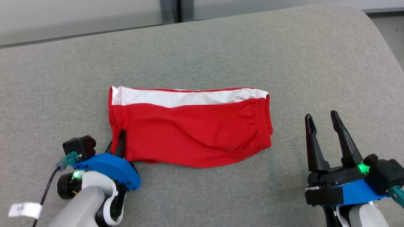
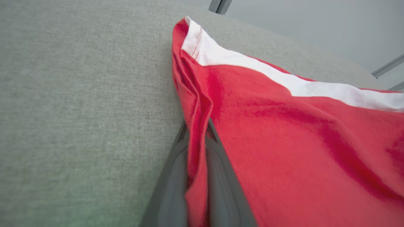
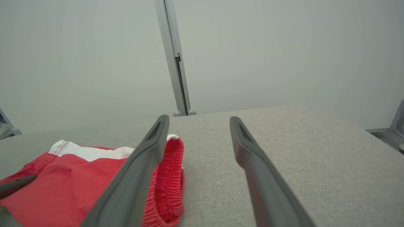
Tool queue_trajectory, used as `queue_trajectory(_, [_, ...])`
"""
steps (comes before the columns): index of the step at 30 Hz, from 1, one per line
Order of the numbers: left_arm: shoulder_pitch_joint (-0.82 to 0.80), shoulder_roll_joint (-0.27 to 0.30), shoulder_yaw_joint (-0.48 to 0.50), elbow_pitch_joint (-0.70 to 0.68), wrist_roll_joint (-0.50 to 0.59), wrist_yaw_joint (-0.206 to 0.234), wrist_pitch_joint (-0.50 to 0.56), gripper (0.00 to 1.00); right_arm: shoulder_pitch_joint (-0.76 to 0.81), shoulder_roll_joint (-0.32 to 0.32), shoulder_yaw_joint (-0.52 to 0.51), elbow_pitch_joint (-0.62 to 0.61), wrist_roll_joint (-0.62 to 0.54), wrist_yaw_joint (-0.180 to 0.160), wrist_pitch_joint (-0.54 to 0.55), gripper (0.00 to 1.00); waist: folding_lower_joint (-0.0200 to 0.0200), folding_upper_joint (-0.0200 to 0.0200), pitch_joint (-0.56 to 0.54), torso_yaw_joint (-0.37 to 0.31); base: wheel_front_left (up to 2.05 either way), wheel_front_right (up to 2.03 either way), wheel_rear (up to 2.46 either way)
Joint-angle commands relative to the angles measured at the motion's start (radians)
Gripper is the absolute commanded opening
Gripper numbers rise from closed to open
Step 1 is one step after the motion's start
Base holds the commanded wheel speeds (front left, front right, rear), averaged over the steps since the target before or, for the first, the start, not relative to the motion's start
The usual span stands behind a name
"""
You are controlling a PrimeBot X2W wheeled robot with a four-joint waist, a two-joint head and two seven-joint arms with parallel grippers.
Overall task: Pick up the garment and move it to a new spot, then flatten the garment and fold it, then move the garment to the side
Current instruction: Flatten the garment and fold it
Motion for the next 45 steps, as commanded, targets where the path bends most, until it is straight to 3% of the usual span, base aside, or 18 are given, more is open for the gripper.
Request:
queue_trajectory(1, [0.015, 0.0, 0.01, -0.005, -0.006, 0.009, -0.013, 0.0, 0.008, -0.003, -0.001, 0.005, -0.007, 0.001, -0.003, 1.0, 0.0, 0.0, -0.006, 0.008, 0.0, 0.0, 0.0])
queue_trajectory(5, [0.067, -0.024, 0.016, -0.024, -0.014, 0.029, -0.051, 0.0, 0.011, -0.016, -0.003, 0.011, -0.012, 0.001, -0.002, 1.0, 0.0, 0.0, -0.032, 0.04, 0.0, 0.0, 0.0])
queue_trajectory(6, [0.078, -0.026, 0.014, -0.027, -0.01, 0.03, -0.06, 0.14, 0.013, -0.019, -0.006, 0.012, -0.012, 0.001, -0.001, 1.0, 0.0, 0.0, -0.04, 0.05, 0.0, 0.0, 0.0])
queue_trajectory(7, [0.087, -0.029, 0.009, -0.028, -0.003, 0.029, -0.067, 0.44, 0.015, -0.022, -0.008, 0.012, -0.012, 0.001, 0.002, 1.0, 0.0, 0.0, -0.047, 0.059, 0.0, 0.0, 0.0])
queue_trajectory(8, [0.095, -0.035, 0.009, -0.029, 0.001, 0.029, -0.076, 0.64, 0.021, -0.024, -0.01, 0.011, -0.014, 0.001, 0.004, 1.0, 0.0, 0.0, -0.054, 0.07, 0.0, 0.0, 0.0])
queue_trajectory(9, [0.101, -0.041, 0.006, -0.028, 0.006, 0.023, -0.083, 1.0, 0.025, -0.026, -0.013, 0.01, -0.014, 0.001, 0.007, 1.0, 0.0, 0.0, -0.061, 0.079, 0.0, 0.0, 0.0])
queue_trajectory(16, [0.122, -0.05, 0.046, -0.031, 0.098, -0.012, -0.121, 1.0, 0.038, -0.036, -0.018, -0.004, -0.01, 0.001, 0.049, 1.0, 0.0, 0.0, -0.101, 0.136, 0.0, 0.0, 0.0])
queue_trajectory(22, [0.178, -0.065, 0.218, -0.153, 0.332, -0.064, -0.12, 1.0, 0.052, -0.041, -0.006, -0.007, 0.011, 0.001, 0.1, 1.0, 0.0, 0.0, -0.129, 0.171, 0.0, 0.0, 0.0])
queue_trajectory(24, [0.211, -0.084, 0.295, -0.197, 0.436, -0.102, -0.121, 1.0, 0.057, -0.039, -0.002, -0.003, 0.022, 0.001, 0.119, 1.0, 0.0, 0.0, -0.14, 0.18, 0.0, 0.0, 0.0])
queue_trajectory(28, [0.26, -0.109, 0.383, -0.209, 0.538, -0.158, -0.121, 1.0, 0.074, -0.03, -0.004, 0.019, 0.04, 0.001, 0.16, 1.0, 0.0, 0.0, -0.162, 0.188, 0.0, 0.0, 0.0])
queue_trajectory(37, [0.326, -0.182, 0.552, -0.18, 0.627, -0.241, -0.121, 1.0, 0.034, -0.006, -0.033, 0.082, 0.032, 0.001, 0.292, 1.0, 0.0, 0.0, -0.187, 0.189, 0.0, 0.0, 0.0])
queue_trajectory(45, [0.306, -0.229, 0.606, -0.15, 0.684, -0.292, -0.121, 1.0, -0.096, 0.001, -0.033, 0.192, -0.005, 0.001, 0.393, 1.0, 0.0, 0.0, -0.161, 0.203, 0.0, 0.0, 0.0])
